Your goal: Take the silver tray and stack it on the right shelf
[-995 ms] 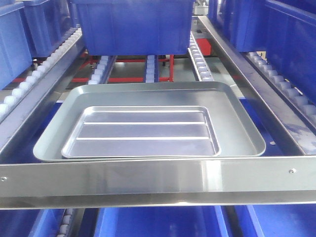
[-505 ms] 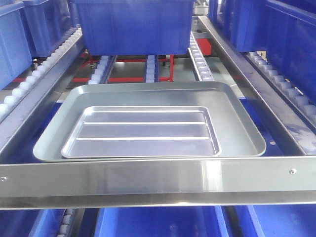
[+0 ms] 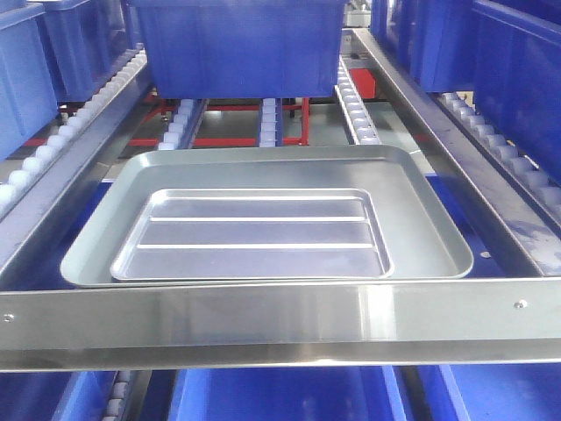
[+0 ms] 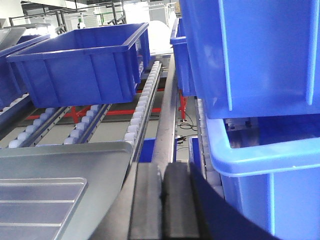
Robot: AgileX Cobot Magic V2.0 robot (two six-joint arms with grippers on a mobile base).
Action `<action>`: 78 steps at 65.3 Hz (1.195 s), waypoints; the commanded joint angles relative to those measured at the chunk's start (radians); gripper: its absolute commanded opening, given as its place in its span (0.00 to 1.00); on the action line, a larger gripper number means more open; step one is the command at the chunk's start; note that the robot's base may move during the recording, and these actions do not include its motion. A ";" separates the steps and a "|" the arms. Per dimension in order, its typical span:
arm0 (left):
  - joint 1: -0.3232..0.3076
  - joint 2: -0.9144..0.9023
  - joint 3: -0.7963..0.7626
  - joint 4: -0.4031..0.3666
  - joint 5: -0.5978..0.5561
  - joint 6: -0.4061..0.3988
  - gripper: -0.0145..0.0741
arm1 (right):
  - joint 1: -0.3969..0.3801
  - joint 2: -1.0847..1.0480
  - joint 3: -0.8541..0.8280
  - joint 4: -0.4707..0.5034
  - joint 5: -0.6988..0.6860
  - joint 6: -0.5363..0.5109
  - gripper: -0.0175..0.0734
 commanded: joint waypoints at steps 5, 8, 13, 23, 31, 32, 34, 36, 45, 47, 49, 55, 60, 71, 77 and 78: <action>0.161 -0.084 0.067 -0.083 -0.243 0.060 0.06 | -0.008 -0.018 0.000 -0.002 -0.082 -0.009 0.25; 0.199 -0.076 0.087 -0.101 -0.262 0.051 0.06 | -0.008 -0.018 0.000 -0.002 -0.079 -0.009 0.25; 0.234 -0.080 0.127 -0.061 -0.296 -0.031 0.06 | -0.008 -0.018 0.000 -0.002 -0.078 -0.009 0.25; 0.254 -0.080 0.158 0.025 -0.286 -0.131 0.06 | -0.008 -0.018 0.000 -0.002 -0.078 -0.009 0.25; 0.256 -0.080 0.158 0.029 -0.220 -0.109 0.06 | -0.008 -0.018 0.000 -0.002 -0.078 -0.009 0.25; 0.256 -0.080 0.158 0.029 -0.218 -0.105 0.06 | -0.008 -0.018 0.000 -0.002 -0.078 -0.009 0.25; 0.256 -0.080 0.158 0.029 -0.213 -0.090 0.06 | -0.008 -0.018 0.000 -0.002 -0.078 -0.009 0.25; 0.256 -0.080 0.158 0.027 -0.208 -0.085 0.06 | -0.008 -0.018 0.000 -0.002 -0.078 -0.009 0.25; 0.256 -0.080 0.158 0.008 -0.175 -0.085 0.06 | -0.008 -0.018 0.000 -0.002 -0.078 -0.009 0.25; 0.256 -0.080 0.158 0.002 -0.174 -0.085 0.06 | -0.008 -0.018 0.000 -0.002 -0.078 -0.009 0.25; 0.256 -0.080 0.158 0.002 -0.174 -0.085 0.06 | -0.008 -0.018 0.000 -0.002 -0.078 -0.009 0.25; 0.280 -0.080 0.158 0.005 -0.174 -0.085 0.06 | -0.008 -0.018 0.000 -0.002 -0.078 -0.009 0.25; 0.324 -0.080 0.158 0.008 -0.188 -0.085 0.06 | -0.008 -0.018 0.000 -0.002 -0.078 -0.009 0.25; 0.368 -0.080 0.158 0.005 -0.215 -0.085 0.06 | -0.008 -0.018 0.000 -0.002 -0.078 -0.009 0.25; 0.353 -0.080 0.158 0.005 -0.215 -0.085 0.06 | -0.008 -0.018 0.000 -0.002 -0.078 -0.009 0.25; 0.350 -0.080 0.158 0.005 -0.215 -0.085 0.06 | -0.008 -0.018 0.000 -0.002 -0.078 -0.009 0.25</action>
